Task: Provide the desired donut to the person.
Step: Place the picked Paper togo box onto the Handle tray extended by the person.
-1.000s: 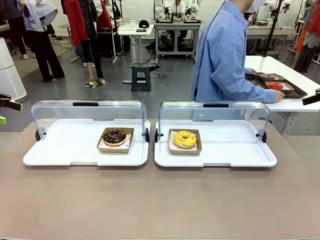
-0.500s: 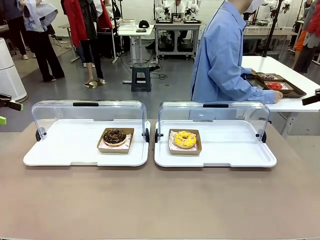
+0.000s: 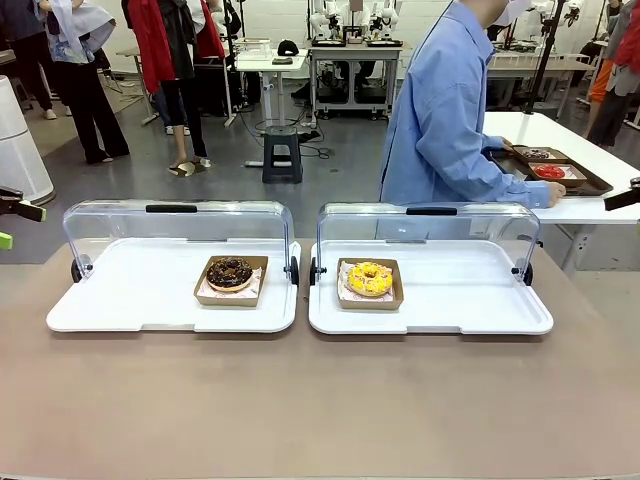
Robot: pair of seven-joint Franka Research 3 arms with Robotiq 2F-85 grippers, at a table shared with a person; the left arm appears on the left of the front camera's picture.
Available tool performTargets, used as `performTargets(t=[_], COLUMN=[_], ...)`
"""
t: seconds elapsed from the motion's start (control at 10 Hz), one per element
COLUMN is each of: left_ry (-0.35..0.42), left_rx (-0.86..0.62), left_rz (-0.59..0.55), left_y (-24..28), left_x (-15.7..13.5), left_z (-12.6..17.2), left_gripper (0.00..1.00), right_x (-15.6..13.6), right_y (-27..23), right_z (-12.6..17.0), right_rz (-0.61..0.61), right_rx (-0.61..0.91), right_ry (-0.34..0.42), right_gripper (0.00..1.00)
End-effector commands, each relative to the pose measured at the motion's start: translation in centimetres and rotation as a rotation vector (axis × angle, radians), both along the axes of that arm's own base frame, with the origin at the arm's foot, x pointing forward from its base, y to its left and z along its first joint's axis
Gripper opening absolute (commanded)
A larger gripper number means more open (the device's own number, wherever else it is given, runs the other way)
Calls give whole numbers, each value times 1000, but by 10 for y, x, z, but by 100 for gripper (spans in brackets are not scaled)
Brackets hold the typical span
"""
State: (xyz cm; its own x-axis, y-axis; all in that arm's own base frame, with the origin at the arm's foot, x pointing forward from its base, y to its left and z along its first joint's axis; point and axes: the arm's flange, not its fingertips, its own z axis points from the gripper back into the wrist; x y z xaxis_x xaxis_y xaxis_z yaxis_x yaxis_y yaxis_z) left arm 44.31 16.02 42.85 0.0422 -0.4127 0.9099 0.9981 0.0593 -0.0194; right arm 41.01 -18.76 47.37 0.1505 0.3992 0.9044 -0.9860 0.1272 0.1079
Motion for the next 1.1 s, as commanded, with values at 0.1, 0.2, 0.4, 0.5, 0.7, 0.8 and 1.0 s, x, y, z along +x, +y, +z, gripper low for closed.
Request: performTargets(t=[0.1,0.2,0.4,0.5,0.7,0.8,1.0], left_ry=[-3,-3,-3,-3,-3,-3,-3], left_rx=[-5,-5,-5,-5,-5,-5,-5], left_rz=[2,2,2,2,2,2,2], left_y=[1,1,1,1,1,1,1], left_x=[1,1,1,1,1,1,1], left_z=[2,2,2,2,2,2,2], left_gripper=[100,100,100,100,100,100,100], right_x=[0,0,0,0,0,0,0], right_y=[1,1,1,1,1,1,1], right_z=[1,1,1,1,1,1,1], right_rz=[4,4,4,4,4,4,4], right_rx=[8,8,8,8,8,8,8], right_ry=[-3,-3,-3,-3,-3,-3,-3], right_gripper=[100,100,100,100,100,100,100])
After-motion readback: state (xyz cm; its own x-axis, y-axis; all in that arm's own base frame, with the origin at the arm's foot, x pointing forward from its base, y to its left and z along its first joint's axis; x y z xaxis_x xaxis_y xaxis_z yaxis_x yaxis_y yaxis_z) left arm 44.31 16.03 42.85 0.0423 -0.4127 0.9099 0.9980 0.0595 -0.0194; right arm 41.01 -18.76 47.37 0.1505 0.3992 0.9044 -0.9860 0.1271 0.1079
